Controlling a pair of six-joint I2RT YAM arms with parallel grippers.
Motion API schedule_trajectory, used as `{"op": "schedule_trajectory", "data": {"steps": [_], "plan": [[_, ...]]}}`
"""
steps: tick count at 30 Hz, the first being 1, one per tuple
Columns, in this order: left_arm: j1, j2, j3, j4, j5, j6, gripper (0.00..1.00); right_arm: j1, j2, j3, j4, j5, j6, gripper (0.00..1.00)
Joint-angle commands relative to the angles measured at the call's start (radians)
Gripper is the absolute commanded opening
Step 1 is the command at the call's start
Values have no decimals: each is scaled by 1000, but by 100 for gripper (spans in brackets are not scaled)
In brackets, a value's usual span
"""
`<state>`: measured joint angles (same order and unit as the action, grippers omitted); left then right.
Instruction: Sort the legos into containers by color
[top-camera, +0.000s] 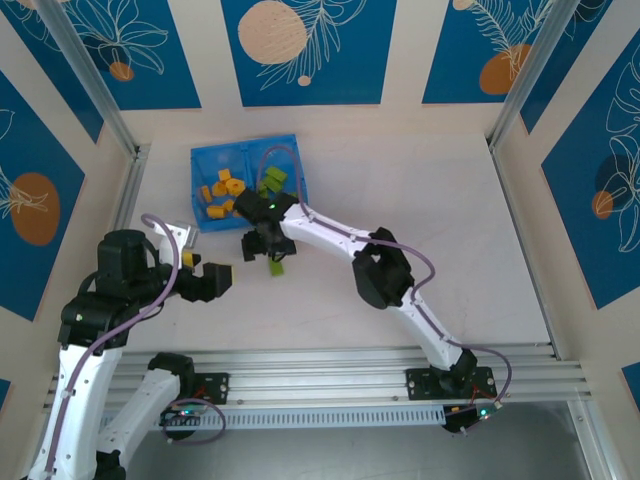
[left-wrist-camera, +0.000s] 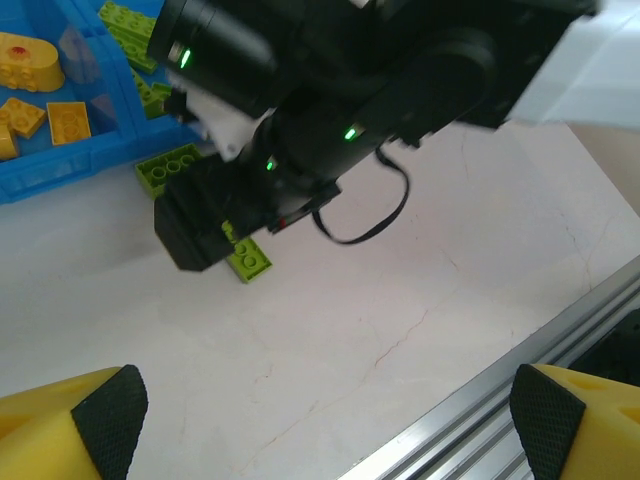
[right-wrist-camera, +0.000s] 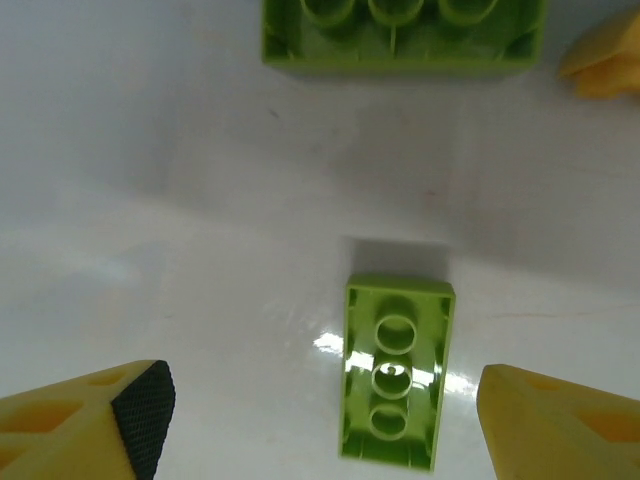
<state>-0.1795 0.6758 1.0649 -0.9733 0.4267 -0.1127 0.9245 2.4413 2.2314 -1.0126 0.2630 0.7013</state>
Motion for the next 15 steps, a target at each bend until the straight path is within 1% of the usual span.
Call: {"op": "schedule_trajectory", "data": {"steps": [1,3,5,8,13,15], "plan": [[8,-4,3,-10,33,17,96,3,49,73,-105,75,-26,80],[8,-2,3,-11,33,15,97,5,72,87,-143,89,-21,76],[8,-2,2,-12,27,12,97,4,75,61,-135,63,-31,69],[7,1,-1,-8,17,6,97,10,73,34,-137,36,-29,55],[8,-2,-9,5,28,-2,97,19,27,-35,-115,36,-23,36],[8,-4,-16,17,50,-2,97,11,-5,-53,-97,24,-9,33]]}}
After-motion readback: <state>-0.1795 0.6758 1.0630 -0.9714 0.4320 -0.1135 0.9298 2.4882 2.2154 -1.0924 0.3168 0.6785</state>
